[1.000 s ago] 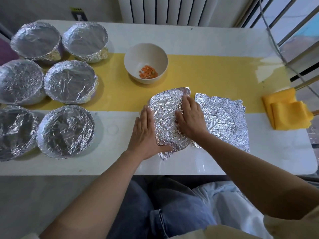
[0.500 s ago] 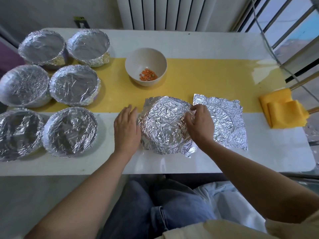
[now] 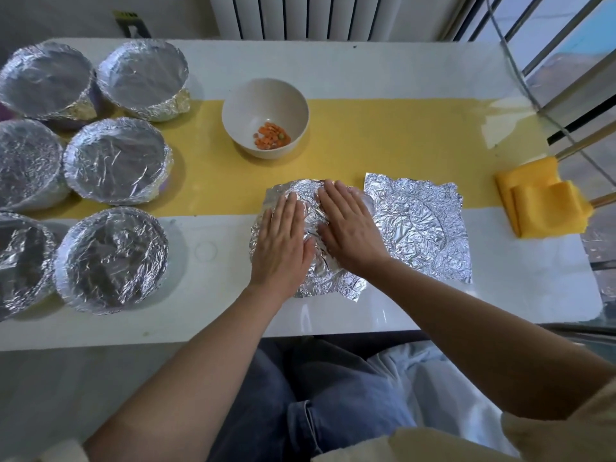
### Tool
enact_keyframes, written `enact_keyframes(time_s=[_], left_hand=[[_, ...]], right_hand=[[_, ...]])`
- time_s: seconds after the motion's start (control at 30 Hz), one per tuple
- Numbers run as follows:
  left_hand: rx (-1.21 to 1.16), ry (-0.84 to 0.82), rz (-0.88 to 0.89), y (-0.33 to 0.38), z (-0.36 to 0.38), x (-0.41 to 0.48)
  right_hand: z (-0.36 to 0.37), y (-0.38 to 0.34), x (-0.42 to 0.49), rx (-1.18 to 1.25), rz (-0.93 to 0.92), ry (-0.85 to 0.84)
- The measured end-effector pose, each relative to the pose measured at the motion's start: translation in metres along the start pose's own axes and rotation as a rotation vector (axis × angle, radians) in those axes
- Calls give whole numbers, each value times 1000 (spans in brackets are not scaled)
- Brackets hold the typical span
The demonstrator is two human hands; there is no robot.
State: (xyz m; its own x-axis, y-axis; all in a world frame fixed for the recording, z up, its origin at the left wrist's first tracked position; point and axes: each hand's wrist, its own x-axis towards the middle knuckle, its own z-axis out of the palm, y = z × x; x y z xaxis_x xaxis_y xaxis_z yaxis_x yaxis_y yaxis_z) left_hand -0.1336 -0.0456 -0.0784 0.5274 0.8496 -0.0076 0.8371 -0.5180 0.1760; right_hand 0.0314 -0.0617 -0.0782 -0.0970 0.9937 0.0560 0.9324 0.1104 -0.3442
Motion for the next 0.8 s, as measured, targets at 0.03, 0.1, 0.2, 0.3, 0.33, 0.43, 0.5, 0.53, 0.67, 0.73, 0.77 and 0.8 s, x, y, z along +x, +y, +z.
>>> enact_keyframes(time_s=[0.03,0.1,0.2,0.3,0.33,0.43,0.5,0.53,0.67,0.73,0.77,0.8], left_hand=[[13,-4,-3,-1,1,1],[21,2,-3,-1,2,2],[13,20,-14,-1,1,4],[-35,35,-82,-3,-1,10],[-58,37,-110,-3,-1,12],[-139,48,-163,-4,2,15],[-218,73,-199,-5,3,15],[-262,90,-220,-6,3,16],[-430,174,-295,-9,6,19],[-557,220,-384,-10,8,18],[-615,231,-431,-11,10,18],[-648,232,-466,-11,11,17]], right_hand=[[1,0,2,9,26,-12],[2,2,7,40,60,-16],[5,4,11,96,74,18],[6,4,12,133,95,64],[6,3,12,153,117,75],[7,5,12,216,175,107],[8,6,11,253,185,127],[9,6,11,268,188,137],[11,5,10,290,230,173],[11,5,10,299,250,178],[11,5,10,301,254,177],[11,5,10,300,254,177]])
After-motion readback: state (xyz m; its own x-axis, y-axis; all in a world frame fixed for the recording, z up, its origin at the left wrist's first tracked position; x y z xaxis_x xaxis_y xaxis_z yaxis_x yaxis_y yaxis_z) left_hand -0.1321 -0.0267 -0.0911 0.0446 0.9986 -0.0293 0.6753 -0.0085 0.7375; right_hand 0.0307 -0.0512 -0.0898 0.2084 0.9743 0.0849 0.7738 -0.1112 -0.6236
